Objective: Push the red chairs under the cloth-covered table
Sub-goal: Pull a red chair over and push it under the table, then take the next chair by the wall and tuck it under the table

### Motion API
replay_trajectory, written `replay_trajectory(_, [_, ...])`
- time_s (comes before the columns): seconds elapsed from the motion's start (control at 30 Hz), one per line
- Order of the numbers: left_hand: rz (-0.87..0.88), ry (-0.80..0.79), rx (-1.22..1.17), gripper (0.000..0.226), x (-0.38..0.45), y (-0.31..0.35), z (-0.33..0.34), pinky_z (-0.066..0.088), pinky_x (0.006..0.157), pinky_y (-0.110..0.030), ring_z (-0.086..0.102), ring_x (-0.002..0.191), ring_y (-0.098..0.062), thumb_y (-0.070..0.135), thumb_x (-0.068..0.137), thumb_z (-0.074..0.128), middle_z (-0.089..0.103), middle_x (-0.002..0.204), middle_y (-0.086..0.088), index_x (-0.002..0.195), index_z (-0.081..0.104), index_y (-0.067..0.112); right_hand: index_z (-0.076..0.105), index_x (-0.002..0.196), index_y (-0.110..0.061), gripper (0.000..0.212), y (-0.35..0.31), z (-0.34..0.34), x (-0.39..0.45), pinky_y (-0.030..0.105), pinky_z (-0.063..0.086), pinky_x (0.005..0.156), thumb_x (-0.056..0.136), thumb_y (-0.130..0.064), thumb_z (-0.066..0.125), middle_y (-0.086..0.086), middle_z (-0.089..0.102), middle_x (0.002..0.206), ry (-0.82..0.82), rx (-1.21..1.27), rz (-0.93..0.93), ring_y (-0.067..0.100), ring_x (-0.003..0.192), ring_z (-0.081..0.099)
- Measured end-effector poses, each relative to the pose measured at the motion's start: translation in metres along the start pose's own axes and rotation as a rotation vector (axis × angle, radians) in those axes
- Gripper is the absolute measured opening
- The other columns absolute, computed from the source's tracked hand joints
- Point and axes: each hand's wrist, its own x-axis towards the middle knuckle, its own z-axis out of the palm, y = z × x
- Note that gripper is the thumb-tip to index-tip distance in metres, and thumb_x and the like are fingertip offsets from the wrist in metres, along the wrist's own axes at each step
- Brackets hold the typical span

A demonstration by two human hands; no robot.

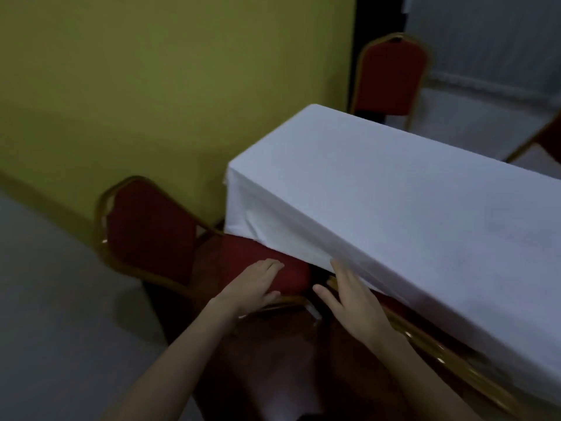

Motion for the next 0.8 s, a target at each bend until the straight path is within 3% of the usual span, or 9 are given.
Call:
replay_trajectory(0.2, [-0.22,0.122,0.025,0.061,-0.064,-0.111,-0.028,0.026,0.112,-0.028,0.035,0.135,-0.02,0.034,0.091,0.056,0.036,0.147,-0.006,0.144,0.032,0.012,0.019,0.148,-0.018,0.078,-0.09,0.071,0.085,0.034,0.032,0.111,0.088,-0.067,0.034,0.002,0.033,0.151,-0.16,0.003,-0.192,0.012,0.136,0.032])
replay_trajectory(0.33, [-0.28,0.195,0.058,0.058,-0.092,-0.189,-0.054,0.028,0.111,-0.029,0.036,0.134,-0.019,0.034,0.092,0.055,0.037,0.147,-0.005,0.142,0.034,0.013,0.019,0.148,-0.017,0.077,-0.166,0.114,0.136,0.024,0.024,0.11,0.089,-0.062,0.04,0.0,0.03,0.152,-0.187,0.003,-0.292,0.011,0.137,0.03])
replay_trajectory(0.53, [-0.315,0.286,0.15,0.052,-0.122,-0.311,-0.091,0.034,0.109,-0.034,0.044,0.126,-0.025,0.025,0.09,0.056,0.046,0.138,-0.011,0.137,0.042,0.006,0.023,0.145,-0.021,0.081,-0.259,0.179,0.205,0.034,0.039,0.104,0.083,-0.074,0.031,-0.003,0.039,0.142,-0.244,0.057,-0.348,0.012,0.129,0.039])
replay_trajectory(0.7, [-0.355,0.358,0.189,0.045,-0.134,-0.393,-0.103,0.042,0.101,-0.042,0.05,0.116,-0.031,0.014,0.085,0.054,0.052,0.129,-0.017,0.127,0.049,0.0,0.011,0.149,-0.014,0.079,-0.313,0.222,0.238,0.026,0.026,0.109,0.091,-0.058,0.042,0.0,0.023,0.153,-0.266,0.084,-0.389,0.011,0.139,0.022])
replay_trajectory(0.8, [-0.318,0.378,0.235,0.043,-0.131,-0.428,-0.109,0.045,0.095,-0.043,0.053,0.108,-0.032,0.015,0.083,0.043,0.055,0.121,-0.017,0.122,0.051,0.0,0.007,0.149,-0.014,0.079,-0.336,0.245,0.262,0.027,0.025,0.111,0.092,-0.055,0.044,0.001,0.018,0.155,-0.264,0.1,-0.401,0.011,0.141,0.018])
